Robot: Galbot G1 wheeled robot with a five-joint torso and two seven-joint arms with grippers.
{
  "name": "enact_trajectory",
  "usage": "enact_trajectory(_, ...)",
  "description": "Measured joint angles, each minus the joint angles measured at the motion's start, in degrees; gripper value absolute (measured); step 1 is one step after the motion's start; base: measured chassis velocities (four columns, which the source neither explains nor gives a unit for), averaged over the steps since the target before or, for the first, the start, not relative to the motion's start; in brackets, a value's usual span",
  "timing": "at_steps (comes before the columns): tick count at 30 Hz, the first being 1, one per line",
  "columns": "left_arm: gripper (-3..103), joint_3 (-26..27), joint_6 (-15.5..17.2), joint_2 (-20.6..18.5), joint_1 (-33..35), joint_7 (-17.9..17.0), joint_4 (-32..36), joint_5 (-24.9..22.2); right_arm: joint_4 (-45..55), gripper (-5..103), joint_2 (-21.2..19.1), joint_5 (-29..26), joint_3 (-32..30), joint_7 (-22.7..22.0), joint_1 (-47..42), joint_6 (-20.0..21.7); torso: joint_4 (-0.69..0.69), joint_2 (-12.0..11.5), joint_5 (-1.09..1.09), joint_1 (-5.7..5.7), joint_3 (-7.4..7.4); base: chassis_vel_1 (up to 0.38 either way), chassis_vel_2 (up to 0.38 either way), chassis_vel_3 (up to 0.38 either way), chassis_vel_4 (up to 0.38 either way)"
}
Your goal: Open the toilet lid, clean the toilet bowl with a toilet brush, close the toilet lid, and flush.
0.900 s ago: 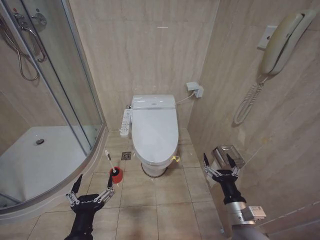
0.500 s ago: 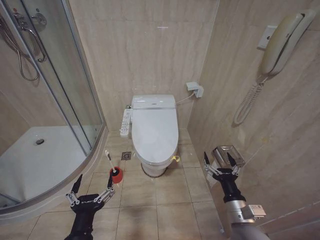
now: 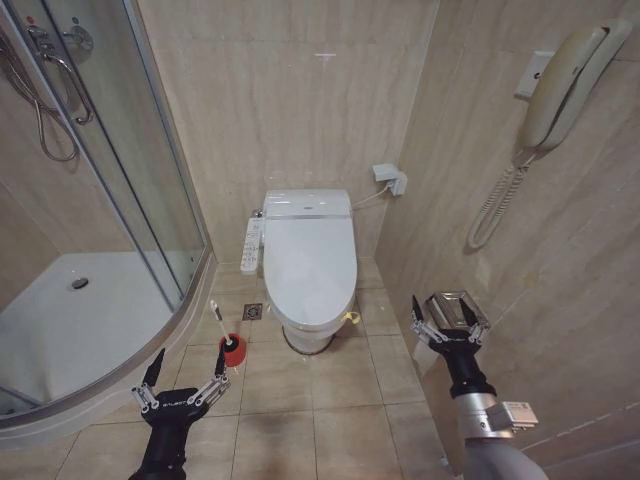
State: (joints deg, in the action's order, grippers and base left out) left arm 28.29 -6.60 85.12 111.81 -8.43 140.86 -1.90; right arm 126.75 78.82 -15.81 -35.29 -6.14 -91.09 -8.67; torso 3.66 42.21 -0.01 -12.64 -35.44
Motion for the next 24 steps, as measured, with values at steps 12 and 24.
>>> enact_trajectory(12, 100, 0.00, 0.00, 0.00, 0.00, 0.00, 0.00, 0.00, 0.36, 100, -0.09, -0.82, -0.27, -0.49, 2.33, 1.06, 0.00, 0.00, 0.00, 0.00, 0.00, 0.000, 0.000, 0.000, 0.000)
enact_trajectory(24, 100, 0.00, 0.00, 0.00, 0.00, 0.00, 0.00, 0.00, -3.06, 100, 0.43, 0.48, 0.73, 0.83, 2.60, -0.30, 0.00, 0.00, 0.01, 0.00, 0.00, 0.000, 0.000, 0.000, 0.000)
